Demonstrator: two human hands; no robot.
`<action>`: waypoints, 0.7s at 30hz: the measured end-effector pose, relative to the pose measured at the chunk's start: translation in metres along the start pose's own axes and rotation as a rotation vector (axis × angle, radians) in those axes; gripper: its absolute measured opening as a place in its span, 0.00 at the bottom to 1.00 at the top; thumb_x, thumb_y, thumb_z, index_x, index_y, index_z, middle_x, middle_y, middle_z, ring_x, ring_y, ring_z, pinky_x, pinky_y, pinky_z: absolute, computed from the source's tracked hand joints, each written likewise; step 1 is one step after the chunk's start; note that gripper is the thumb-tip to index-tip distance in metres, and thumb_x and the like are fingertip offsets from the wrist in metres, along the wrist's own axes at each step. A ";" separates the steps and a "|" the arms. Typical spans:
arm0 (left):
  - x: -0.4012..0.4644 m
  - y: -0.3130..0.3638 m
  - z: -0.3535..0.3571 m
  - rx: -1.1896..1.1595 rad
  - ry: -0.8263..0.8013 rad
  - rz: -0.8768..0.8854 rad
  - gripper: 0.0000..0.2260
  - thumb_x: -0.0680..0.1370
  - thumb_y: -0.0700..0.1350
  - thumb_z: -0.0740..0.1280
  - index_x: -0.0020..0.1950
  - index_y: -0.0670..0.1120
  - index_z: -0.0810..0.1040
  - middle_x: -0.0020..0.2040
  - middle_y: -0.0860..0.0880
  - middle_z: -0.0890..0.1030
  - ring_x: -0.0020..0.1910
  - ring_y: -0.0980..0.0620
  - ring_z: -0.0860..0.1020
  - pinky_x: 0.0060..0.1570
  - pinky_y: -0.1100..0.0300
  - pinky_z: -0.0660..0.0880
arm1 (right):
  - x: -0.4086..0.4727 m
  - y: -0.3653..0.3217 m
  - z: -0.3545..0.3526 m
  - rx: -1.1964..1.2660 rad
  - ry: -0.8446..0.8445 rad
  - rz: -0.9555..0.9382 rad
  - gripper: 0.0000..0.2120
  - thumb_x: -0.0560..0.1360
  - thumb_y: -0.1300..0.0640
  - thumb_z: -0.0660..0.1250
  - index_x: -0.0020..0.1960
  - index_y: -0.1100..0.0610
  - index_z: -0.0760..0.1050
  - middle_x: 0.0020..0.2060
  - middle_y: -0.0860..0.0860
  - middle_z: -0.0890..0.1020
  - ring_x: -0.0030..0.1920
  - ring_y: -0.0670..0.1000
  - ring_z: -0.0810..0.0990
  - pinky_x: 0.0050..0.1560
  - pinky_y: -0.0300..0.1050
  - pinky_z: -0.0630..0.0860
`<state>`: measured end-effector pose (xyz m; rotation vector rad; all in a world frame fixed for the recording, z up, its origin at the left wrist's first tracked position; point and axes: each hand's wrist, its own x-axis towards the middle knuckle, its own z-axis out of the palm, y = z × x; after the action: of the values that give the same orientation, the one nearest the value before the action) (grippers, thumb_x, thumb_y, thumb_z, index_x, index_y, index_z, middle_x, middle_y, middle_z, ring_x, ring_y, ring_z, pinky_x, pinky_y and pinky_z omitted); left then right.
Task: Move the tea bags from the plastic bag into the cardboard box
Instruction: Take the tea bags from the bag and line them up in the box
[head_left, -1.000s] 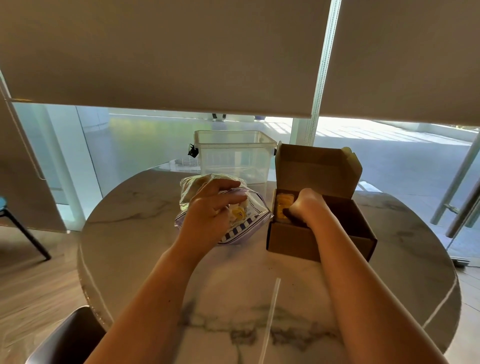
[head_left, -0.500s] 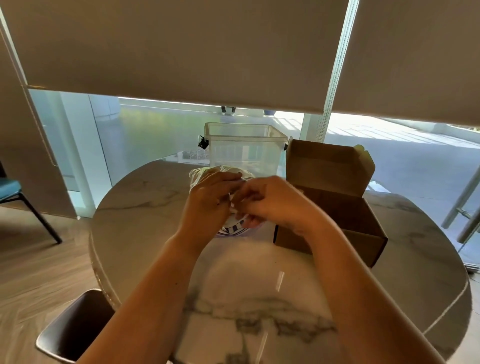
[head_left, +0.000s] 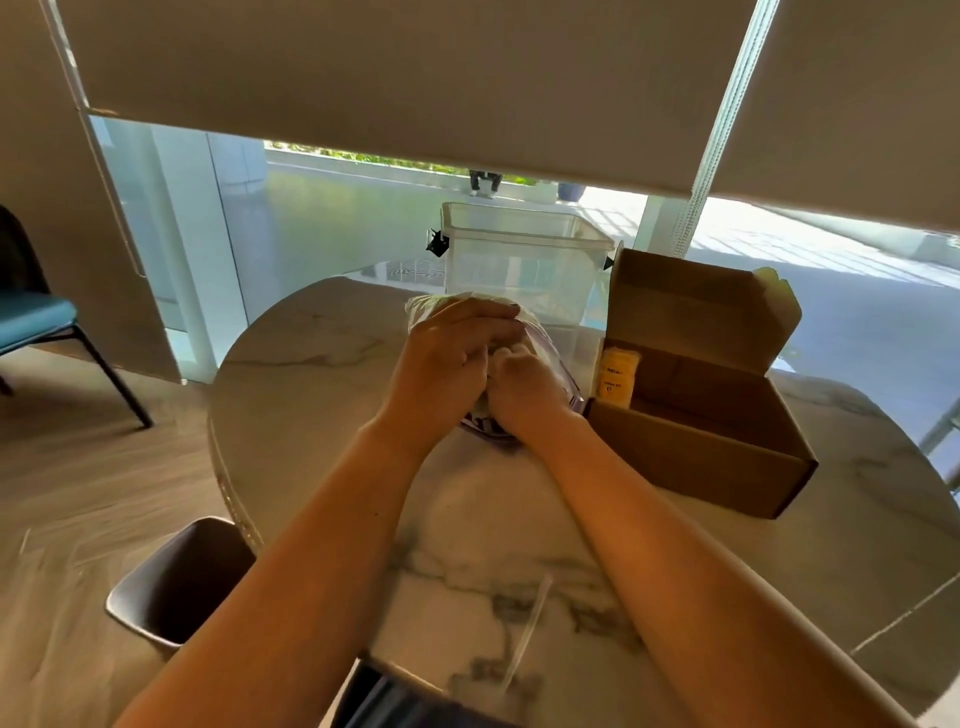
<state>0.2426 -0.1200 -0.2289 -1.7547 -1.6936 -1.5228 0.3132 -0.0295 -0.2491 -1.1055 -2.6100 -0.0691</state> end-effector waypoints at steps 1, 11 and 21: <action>0.000 0.003 0.001 -0.025 0.004 -0.016 0.14 0.72 0.26 0.60 0.51 0.36 0.82 0.54 0.43 0.81 0.54 0.57 0.74 0.58 0.77 0.64 | 0.001 0.000 0.001 -0.026 0.018 0.005 0.13 0.79 0.61 0.57 0.62 0.62 0.70 0.58 0.58 0.74 0.57 0.56 0.75 0.54 0.47 0.74; 0.000 -0.004 0.004 -0.070 0.058 0.014 0.18 0.69 0.29 0.59 0.50 0.43 0.83 0.52 0.52 0.80 0.55 0.59 0.75 0.59 0.71 0.69 | -0.013 0.004 -0.027 0.240 0.107 0.022 0.12 0.77 0.62 0.59 0.55 0.59 0.79 0.50 0.55 0.80 0.52 0.54 0.78 0.51 0.44 0.73; 0.000 -0.004 0.005 -0.154 0.073 0.021 0.22 0.69 0.25 0.60 0.54 0.47 0.80 0.53 0.54 0.77 0.55 0.59 0.75 0.57 0.70 0.71 | -0.055 0.028 -0.104 1.133 -0.029 0.065 0.05 0.71 0.66 0.70 0.46 0.63 0.78 0.34 0.56 0.82 0.26 0.47 0.81 0.30 0.35 0.79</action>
<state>0.2412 -0.1149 -0.2330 -1.7602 -1.5548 -1.7277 0.3955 -0.0646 -0.1687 -0.7116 -2.0205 1.2540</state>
